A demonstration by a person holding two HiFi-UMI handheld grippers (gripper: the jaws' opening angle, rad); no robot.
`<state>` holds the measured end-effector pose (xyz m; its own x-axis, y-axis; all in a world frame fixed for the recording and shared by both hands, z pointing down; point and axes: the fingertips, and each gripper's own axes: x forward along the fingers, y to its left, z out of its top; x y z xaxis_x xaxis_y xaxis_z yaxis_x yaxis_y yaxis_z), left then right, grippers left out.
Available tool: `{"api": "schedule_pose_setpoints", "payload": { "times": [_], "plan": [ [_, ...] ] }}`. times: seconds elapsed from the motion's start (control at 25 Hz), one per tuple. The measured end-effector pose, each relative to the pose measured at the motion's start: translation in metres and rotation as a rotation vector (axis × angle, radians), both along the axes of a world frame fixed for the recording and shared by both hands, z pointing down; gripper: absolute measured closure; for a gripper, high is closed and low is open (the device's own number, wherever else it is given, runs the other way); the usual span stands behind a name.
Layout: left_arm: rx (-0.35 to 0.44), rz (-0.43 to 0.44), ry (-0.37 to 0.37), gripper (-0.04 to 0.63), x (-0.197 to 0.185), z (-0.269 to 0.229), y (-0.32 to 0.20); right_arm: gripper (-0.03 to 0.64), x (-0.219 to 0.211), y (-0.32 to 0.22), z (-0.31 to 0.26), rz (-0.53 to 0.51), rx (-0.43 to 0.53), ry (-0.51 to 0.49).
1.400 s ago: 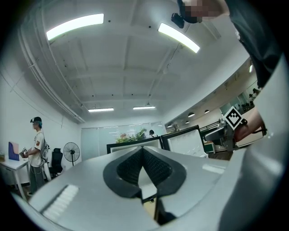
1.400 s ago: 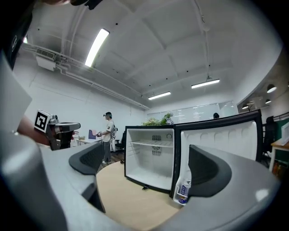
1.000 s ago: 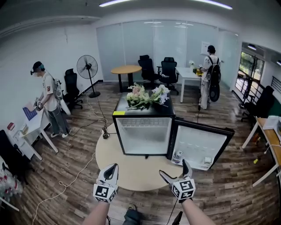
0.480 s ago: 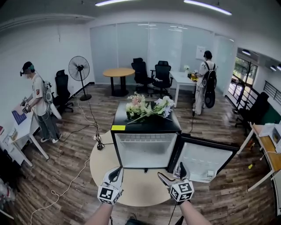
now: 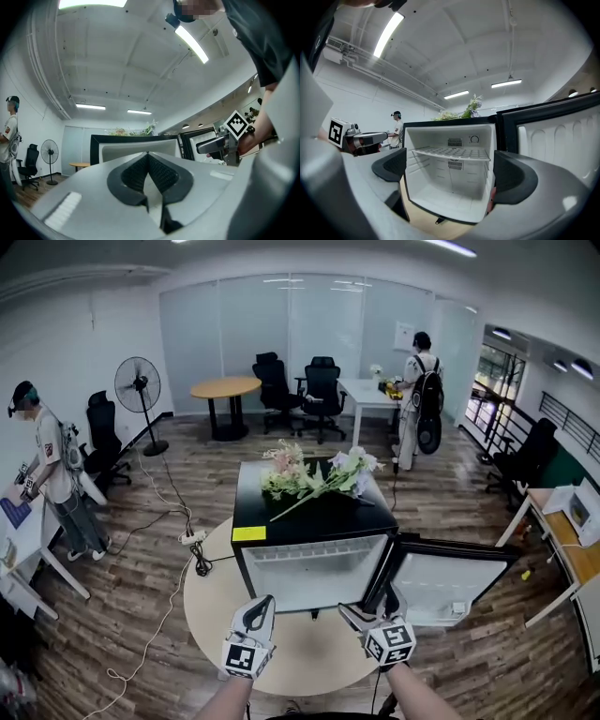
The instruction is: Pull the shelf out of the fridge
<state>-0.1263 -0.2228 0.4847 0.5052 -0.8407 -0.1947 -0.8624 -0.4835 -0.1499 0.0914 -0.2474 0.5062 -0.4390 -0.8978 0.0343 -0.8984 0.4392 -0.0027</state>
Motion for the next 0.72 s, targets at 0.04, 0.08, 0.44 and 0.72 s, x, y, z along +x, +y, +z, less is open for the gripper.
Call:
{"api": "schedule_pose_setpoints", "payload": {
  "times": [0.04, 0.08, 0.44, 0.72],
  "plan": [
    [0.003, 0.01, 0.001, 0.595, 0.0, 0.001, -0.005, 0.026, -0.003, -0.005, 0.001, 0.006, -0.004, -0.005],
    [0.008, 0.021, -0.002, 0.595, 0.0, 0.002, -0.009, 0.026, -0.006, -0.01, 0.002, 0.01, -0.006, -0.008],
    [-0.009, 0.056, 0.01, 0.595, -0.007, 0.009, -0.038, 0.051, -0.029, -0.051, 0.013, 0.041, -0.041, -0.055],
    [-0.044, 0.037, 0.004, 0.595, 0.001, 0.018, -0.048, 0.081, -0.027, -0.082, 0.029, 0.039, -0.128, -0.188]
  ]
}}
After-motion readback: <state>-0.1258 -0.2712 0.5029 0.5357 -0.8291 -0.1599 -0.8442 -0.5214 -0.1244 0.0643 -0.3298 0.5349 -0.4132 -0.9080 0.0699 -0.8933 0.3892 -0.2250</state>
